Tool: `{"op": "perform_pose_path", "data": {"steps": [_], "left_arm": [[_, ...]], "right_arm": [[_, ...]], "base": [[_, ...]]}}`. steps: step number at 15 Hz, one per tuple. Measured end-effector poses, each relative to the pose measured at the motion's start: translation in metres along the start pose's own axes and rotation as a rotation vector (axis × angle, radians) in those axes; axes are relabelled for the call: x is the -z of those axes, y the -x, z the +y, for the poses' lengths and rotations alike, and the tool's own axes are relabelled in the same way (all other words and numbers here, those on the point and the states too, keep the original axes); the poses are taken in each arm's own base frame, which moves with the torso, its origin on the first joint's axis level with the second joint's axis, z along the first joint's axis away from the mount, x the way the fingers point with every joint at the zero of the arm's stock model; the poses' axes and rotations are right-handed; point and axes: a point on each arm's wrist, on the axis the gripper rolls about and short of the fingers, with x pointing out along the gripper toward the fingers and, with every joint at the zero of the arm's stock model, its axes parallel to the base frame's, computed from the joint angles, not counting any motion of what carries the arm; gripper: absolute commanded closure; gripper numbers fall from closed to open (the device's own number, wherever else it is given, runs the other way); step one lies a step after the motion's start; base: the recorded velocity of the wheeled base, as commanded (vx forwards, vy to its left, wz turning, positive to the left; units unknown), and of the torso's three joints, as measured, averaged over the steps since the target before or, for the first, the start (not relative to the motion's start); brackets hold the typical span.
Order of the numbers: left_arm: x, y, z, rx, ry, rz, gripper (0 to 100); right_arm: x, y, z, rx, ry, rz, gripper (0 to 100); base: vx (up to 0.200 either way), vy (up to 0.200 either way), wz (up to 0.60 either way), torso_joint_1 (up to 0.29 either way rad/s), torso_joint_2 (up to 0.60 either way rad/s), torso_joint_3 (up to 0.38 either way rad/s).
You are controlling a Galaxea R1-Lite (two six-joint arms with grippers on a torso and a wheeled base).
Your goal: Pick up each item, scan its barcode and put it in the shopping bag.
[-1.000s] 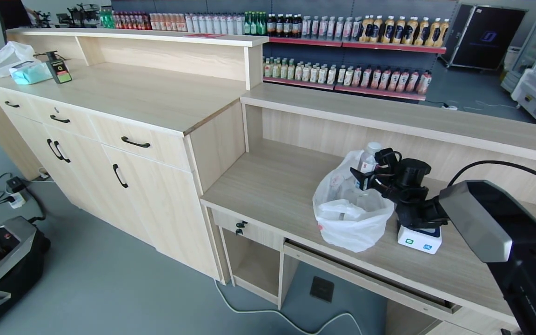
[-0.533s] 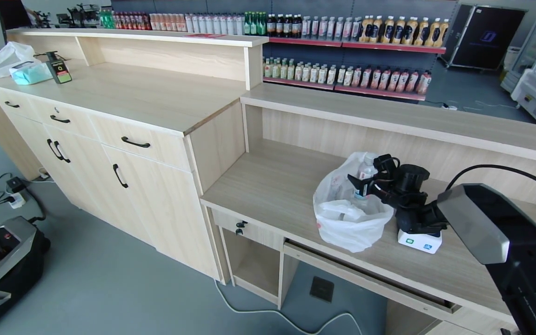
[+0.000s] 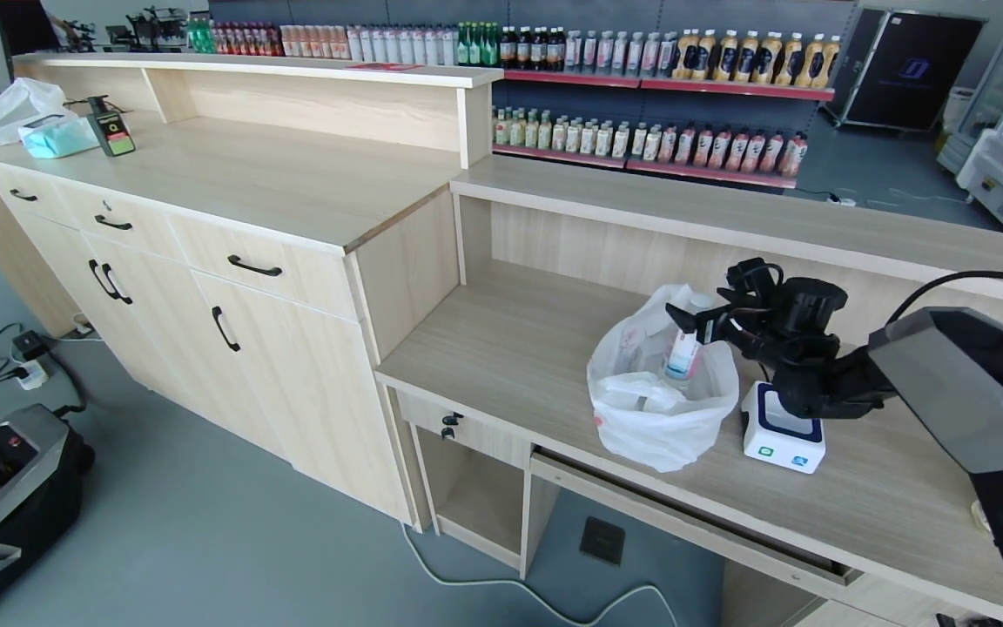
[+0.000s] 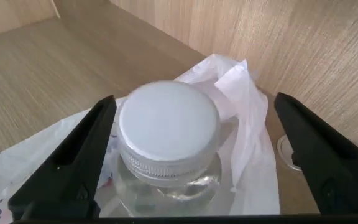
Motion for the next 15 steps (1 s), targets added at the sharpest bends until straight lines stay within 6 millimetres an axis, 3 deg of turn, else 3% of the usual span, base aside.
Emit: {"op": "perform_pose_path", "data": {"steps": [2, 6, 9, 12, 15], "left_arm": [[0.0, 0.0, 0.0, 0.0, 0.0, 0.0, 0], [0.0, 0.0, 0.0, 0.0, 0.0, 0.0, 0], [0.0, 0.0, 0.0, 0.001, 0.0, 0.0, 0], [0.0, 0.0, 0.0, 0.001, 0.0, 0.0, 0], [0.0, 0.0, 0.0, 0.001, 0.0, 0.0, 0]], "right_arm": [[-0.029, 0.034, -0.006, 0.02, 0.056, 0.028, 0], [-0.086, 0.141, -0.035, 0.148, 0.181, 0.087, 0], [-0.109, 0.223, -0.072, 0.397, 0.246, 0.241, 0], [-0.103, 0.266, -0.08, 0.771, 0.122, 0.549, 0], [-0.096, 0.28, -0.081, 0.883, 0.029, 0.629, 0]], "base": [[0.0, 0.0, 0.0, 0.0, 0.0, 0.0], [0.0, 0.0, -0.45, 0.002, 0.0, 0.001], [0.0, 0.0, -0.6, 0.006, 0.0, 0.005], [0.0, 0.0, -0.6, 0.006, 0.0, 0.004], [0.0, 0.0, 0.0, 0.0, 0.0, 0.0]]}}
